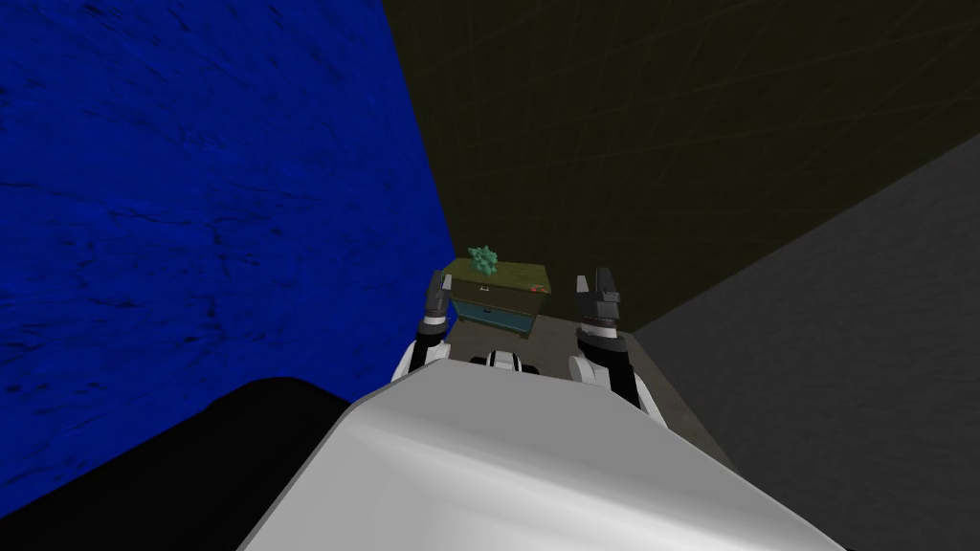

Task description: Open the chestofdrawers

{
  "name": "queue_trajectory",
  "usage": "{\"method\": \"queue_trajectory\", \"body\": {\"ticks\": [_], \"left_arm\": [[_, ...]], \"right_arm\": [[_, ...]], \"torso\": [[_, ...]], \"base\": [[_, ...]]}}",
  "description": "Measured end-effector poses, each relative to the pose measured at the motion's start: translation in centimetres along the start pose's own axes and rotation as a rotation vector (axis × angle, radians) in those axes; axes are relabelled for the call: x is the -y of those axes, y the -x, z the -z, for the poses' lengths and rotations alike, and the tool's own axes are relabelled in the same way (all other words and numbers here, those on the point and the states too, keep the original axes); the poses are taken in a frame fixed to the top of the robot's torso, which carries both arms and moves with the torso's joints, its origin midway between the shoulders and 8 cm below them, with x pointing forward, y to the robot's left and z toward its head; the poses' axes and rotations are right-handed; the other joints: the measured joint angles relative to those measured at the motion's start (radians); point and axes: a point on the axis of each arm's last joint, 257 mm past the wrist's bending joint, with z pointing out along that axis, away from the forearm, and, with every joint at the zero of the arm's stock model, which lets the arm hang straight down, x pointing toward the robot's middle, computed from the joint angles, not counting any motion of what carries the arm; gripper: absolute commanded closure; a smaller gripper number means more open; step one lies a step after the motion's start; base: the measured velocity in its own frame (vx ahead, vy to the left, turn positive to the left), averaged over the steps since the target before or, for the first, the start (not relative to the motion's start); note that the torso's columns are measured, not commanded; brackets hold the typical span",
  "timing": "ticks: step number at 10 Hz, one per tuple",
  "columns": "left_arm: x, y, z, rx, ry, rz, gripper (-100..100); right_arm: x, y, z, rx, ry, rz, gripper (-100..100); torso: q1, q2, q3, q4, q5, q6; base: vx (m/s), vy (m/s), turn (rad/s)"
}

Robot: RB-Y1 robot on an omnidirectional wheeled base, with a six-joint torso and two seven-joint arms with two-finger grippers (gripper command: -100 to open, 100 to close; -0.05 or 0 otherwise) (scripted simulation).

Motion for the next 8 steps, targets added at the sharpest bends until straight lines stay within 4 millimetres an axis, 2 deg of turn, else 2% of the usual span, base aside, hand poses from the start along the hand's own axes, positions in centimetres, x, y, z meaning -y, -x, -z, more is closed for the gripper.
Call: {"method": "queue_trajectory", "body": {"ticks": [8], "left_arm": [[-5.2, -1.9, 3.0, -0.089, 0.061, -0.037, -100]], "right_arm": [[0.0, 0.0, 0.0, 0.000, 0.000, 0.000, 0]], "torso": [[0.000, 0.001, 0.000, 0.001, 0.000, 0.000]], "base": [[0.052, 0.000, -0.005]]}}
